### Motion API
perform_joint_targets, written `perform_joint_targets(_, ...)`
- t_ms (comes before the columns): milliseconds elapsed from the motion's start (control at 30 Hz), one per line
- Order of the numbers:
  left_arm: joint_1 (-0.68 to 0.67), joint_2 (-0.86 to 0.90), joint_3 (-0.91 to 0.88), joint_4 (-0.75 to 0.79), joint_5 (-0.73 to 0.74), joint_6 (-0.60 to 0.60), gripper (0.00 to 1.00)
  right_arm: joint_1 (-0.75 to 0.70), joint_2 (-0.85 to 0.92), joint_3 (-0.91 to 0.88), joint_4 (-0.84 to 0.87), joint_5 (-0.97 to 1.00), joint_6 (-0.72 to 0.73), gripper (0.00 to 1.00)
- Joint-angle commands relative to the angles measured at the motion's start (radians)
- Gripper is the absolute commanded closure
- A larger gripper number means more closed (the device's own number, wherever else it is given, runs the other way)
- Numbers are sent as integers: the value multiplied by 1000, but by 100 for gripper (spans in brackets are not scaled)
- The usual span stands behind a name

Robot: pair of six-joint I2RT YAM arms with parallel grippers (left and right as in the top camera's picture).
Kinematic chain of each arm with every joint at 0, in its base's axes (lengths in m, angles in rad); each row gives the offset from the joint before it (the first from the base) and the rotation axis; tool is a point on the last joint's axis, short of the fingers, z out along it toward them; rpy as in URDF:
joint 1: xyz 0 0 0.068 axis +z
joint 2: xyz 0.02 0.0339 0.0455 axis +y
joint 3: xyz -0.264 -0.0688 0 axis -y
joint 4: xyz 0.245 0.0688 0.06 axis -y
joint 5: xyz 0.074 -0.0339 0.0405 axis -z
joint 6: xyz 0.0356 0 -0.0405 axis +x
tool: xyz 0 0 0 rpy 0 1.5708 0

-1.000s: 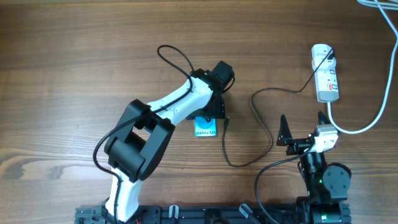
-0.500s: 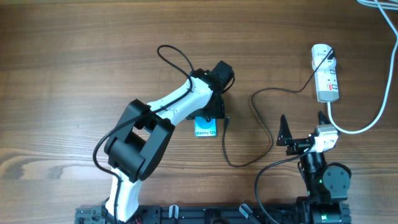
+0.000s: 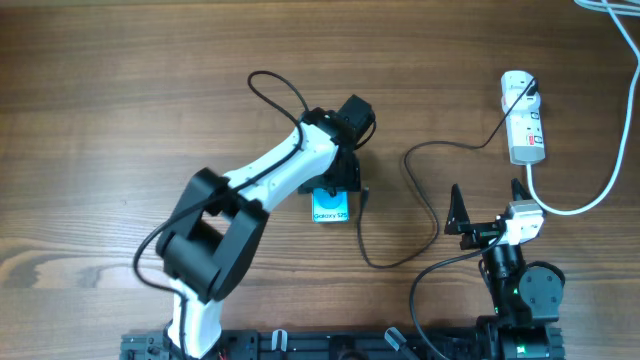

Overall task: Plug charger to phone and switch on socket
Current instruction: 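Lift the phone with the left gripper and raise it upright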

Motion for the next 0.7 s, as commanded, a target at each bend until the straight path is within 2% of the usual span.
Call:
perform_joint_targets(0,8,-106,14,-10,116,-5,27,2,-6,-1,2,14,-12,0)
perform_joint_targets(400,159,-245,14,-5,740,2,31,2,-6,-1,2,14,-12,0)
perform_joint_targets(667,307,-266,14,65,1307,1,34,2,-6,-1,2,14,-12,0)
